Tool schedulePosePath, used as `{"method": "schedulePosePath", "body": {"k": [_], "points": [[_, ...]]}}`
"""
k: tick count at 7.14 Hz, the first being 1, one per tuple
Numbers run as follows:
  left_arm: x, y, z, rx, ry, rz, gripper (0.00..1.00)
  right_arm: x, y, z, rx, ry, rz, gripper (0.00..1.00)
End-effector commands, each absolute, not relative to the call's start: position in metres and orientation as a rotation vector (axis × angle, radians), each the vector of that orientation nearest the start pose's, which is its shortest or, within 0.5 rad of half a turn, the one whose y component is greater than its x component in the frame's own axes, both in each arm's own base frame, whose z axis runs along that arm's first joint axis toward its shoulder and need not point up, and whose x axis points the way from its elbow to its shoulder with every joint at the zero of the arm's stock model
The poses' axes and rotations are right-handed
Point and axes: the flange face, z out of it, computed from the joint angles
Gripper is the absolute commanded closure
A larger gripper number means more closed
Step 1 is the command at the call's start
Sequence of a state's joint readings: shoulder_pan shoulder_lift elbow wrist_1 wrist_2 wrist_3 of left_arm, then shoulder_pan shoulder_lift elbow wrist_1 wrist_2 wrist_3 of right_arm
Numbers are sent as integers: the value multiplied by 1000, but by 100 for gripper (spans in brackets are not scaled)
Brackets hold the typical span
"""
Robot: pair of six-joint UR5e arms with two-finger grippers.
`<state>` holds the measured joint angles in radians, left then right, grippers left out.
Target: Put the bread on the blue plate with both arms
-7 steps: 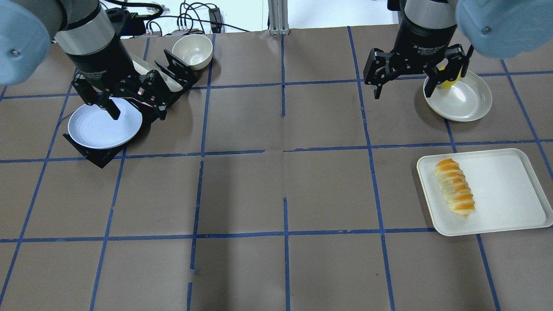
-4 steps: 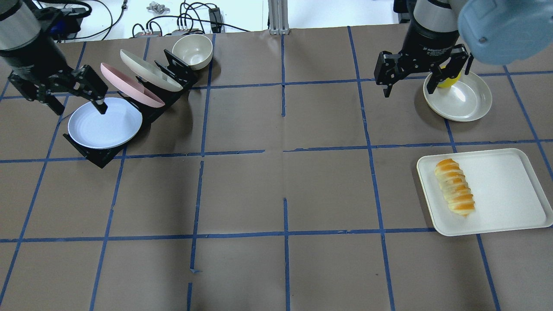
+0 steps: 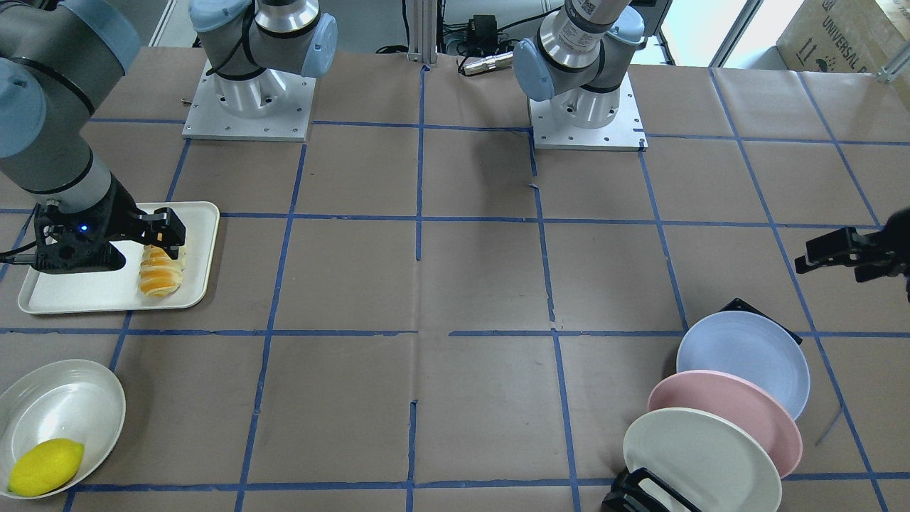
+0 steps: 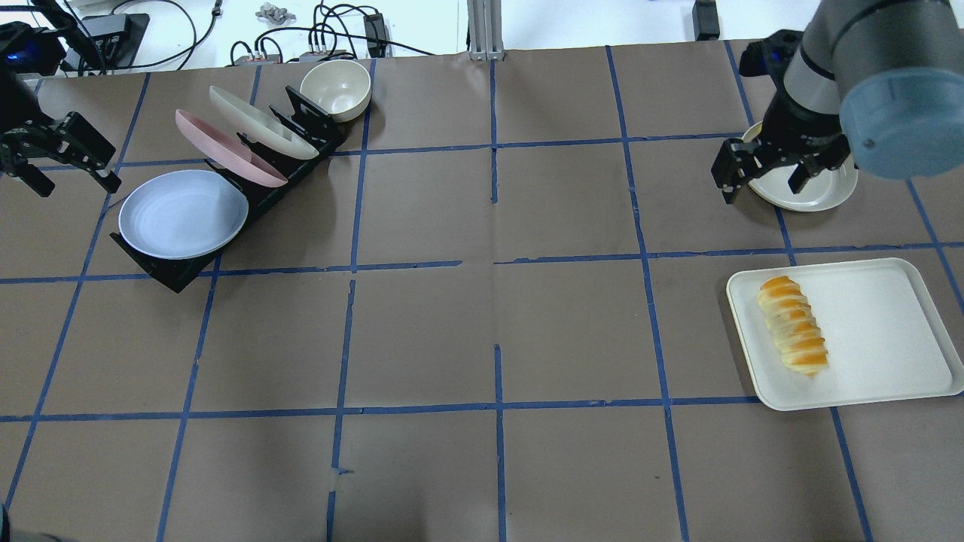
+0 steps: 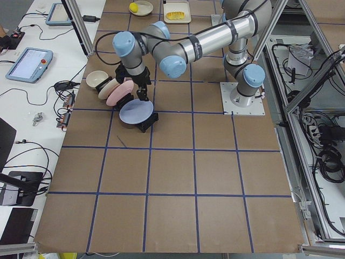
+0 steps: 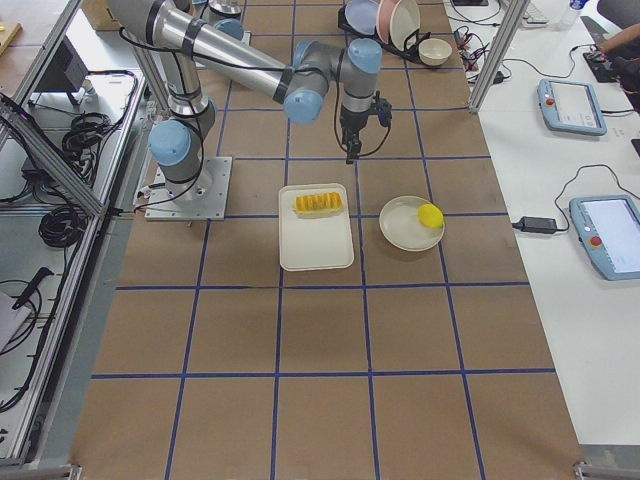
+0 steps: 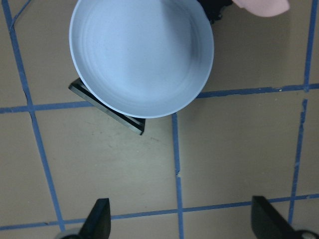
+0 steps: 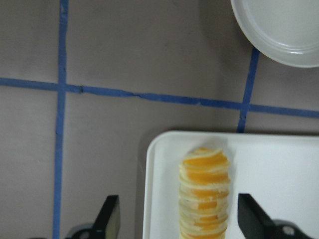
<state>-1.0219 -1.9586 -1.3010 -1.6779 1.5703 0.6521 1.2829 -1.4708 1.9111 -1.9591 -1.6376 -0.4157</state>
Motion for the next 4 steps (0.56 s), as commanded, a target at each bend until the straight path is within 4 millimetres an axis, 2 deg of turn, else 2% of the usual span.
{"method": "schedulePosePath", "body": {"k": [1,2,3,4], "points": [[272,-651,306,241,3356,345,0,-66,-456,234,-213,3169,142,16],[281,-676,275,249,3381,345,0,-61,-438,211,-208,3169,142,16],[290,-695,246,228,3461,290,0,-59,-431,201,-209,3165,161,16],[293,-704,227,225,3481,298,2,-61,-429,198,-204,3159,174,16]]}}
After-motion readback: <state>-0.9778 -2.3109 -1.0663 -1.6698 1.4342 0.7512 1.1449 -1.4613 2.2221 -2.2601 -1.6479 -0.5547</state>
